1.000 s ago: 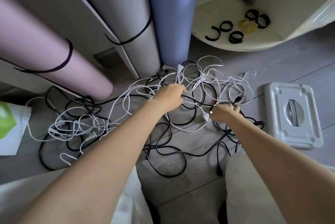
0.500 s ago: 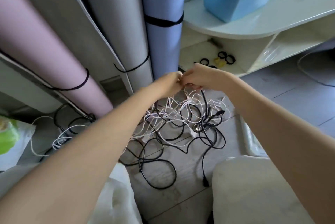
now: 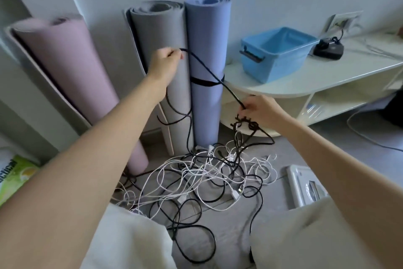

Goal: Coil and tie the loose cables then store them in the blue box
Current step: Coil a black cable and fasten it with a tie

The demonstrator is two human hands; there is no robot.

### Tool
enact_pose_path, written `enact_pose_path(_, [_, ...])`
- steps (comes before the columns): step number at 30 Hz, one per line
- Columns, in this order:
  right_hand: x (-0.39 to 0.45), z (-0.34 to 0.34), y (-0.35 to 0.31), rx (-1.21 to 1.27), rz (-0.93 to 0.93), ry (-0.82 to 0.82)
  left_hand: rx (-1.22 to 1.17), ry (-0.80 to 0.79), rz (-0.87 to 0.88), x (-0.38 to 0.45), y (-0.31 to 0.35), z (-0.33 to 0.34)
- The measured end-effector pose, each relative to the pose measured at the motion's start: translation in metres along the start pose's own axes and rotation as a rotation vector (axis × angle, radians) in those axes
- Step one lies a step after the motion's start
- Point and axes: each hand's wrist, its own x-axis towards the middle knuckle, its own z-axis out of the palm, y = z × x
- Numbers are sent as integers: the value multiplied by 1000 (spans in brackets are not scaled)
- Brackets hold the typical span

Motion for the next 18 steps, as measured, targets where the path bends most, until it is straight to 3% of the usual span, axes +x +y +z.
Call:
enact_pose_path(3, [4, -5, -9, 78, -3, 281, 291, -173, -107, -5, -34, -9])
enact_pose_path(5, [6, -8, -20, 207, -86, 343, 405, -375, -181, -13, -47, -8])
enact_pose_path(11, [9, 3, -48, 89, -313, 129, 63, -783, -156, -46, -40, 28])
enact_pose_path(14, [13, 10, -45, 135, -311, 94, 181, -607, -96, -42, -42, 37])
enact_pose_path(16, [17, 8, -37, 144, -214, 81, 222, -468, -43, -30, -46, 34])
enact_pose_path(18, [15, 6, -34, 213, -72, -122, 151, -501, -13, -27, -39, 29])
